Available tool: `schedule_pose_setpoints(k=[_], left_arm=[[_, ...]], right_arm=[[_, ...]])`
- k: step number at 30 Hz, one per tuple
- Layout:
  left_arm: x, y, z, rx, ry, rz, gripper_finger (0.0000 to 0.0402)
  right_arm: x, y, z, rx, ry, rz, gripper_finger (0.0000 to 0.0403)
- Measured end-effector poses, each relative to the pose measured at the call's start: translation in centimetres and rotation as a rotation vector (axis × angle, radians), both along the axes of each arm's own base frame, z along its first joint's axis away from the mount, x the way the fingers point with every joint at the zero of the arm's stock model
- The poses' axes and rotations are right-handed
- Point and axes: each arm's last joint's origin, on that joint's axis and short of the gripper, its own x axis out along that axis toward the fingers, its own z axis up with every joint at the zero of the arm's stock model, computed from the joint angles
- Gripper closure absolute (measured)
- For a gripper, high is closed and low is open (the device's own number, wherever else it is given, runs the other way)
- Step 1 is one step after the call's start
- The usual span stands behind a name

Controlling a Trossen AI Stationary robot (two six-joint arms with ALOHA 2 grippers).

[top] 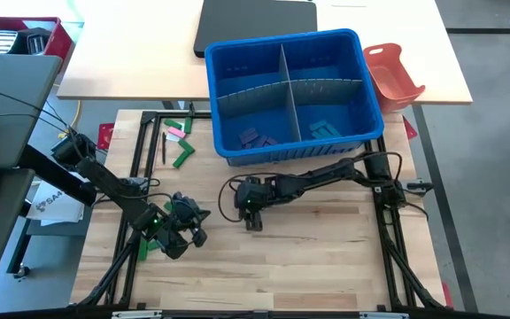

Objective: Sort blocks
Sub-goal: Put the pink block into the blue bin with the other pink block

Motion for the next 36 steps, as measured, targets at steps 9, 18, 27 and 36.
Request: schedule_pose_setpoints(k=[9,18,27,36], left_arm=[[0.0,0.0,0.0,-0.009,-0.004,-0.001,0.0402],[0.1,-0.1,0.0,-0.014,-0.007,0.000,0.0402],[0.0,0.0,0.0,-0.002,-0.007,0.000,0.0402],[0.3,0.5,0.2,0.065,-0.022,0.021,0.0402]], right_arm=[[0.2,-0.1,-3.0,0.001,0.067,-0.019,0.0240],[0.5,1.3,2.5,-0.025,-0.028,-0.006,0.0354],[-4.1,-2.3,20.5,-0.467,-0.214,-0.273,0.0354],[-13.6,-21.8,31.6,-0.346,-0.342,-0.847,0.0354]])
